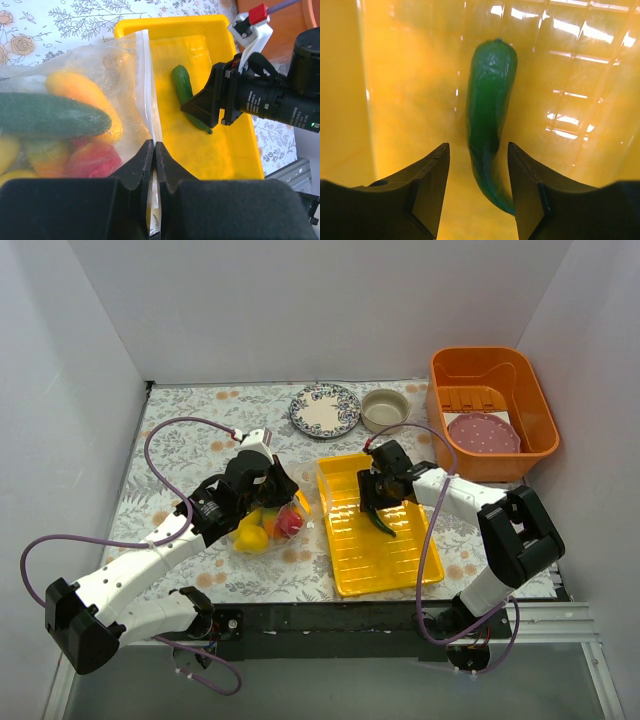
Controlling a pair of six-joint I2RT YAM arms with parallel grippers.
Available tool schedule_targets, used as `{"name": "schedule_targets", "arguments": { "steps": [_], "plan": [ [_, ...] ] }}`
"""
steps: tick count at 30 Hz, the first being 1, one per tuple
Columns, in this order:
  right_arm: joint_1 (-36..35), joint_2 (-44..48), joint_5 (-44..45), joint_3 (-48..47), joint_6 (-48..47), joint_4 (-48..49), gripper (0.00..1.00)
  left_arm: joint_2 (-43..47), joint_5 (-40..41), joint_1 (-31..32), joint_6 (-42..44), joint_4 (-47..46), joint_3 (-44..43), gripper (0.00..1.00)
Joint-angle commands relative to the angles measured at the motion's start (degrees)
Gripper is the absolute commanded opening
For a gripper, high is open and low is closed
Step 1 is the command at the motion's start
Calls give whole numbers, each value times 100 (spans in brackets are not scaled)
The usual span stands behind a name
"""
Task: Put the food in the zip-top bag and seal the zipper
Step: Pick up the fake vegetable from the bin.
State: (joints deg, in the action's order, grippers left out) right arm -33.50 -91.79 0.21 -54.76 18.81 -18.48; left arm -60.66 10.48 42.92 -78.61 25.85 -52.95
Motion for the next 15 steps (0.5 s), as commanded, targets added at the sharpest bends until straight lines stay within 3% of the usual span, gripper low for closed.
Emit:
{"name": "schedule_targets", "arguments": {
  "steps": [1,9,15],
  "plan": [
    [1,284,-179,299,-132,143,56,20,42,-11,47,-18,-49,0],
    [1,319,-223,554,-53,240,51,20,16,-11,30,-36,-49,0],
    [1,153,-240,475,0,248,36,37,24,-11,21,-18,-49,0]
  ]
}}
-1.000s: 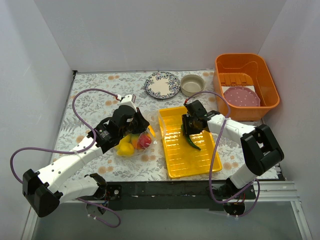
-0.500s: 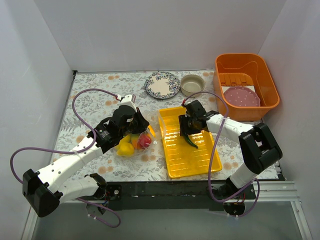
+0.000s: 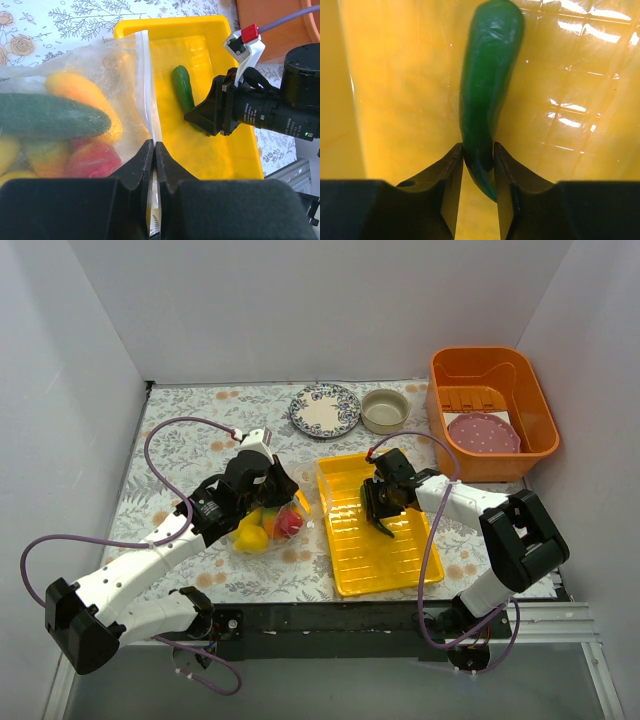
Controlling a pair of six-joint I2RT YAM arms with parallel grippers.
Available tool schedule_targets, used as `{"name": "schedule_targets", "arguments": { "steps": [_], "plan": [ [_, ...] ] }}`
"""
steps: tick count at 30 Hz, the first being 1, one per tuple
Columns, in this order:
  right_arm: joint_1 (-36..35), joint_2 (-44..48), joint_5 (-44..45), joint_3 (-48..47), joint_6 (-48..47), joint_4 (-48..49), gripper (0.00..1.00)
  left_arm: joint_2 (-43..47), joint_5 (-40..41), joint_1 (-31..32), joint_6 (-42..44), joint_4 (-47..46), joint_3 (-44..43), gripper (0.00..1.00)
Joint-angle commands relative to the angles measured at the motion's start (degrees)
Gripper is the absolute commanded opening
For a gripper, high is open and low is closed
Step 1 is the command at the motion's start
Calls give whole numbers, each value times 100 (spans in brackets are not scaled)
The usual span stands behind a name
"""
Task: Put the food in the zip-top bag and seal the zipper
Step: Pick up the fake vegetable from the bin.
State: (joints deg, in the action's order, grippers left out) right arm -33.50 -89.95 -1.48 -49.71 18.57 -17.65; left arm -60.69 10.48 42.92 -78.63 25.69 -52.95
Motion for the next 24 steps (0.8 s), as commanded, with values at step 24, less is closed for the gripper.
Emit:
{"name": "schedule_targets", "arguments": {
  "steps": [24],
  "plan": [
    [1,953,-1503,-469,-160,543,26,57,-55,-11,23,-20,-14,0]
  ]
}}
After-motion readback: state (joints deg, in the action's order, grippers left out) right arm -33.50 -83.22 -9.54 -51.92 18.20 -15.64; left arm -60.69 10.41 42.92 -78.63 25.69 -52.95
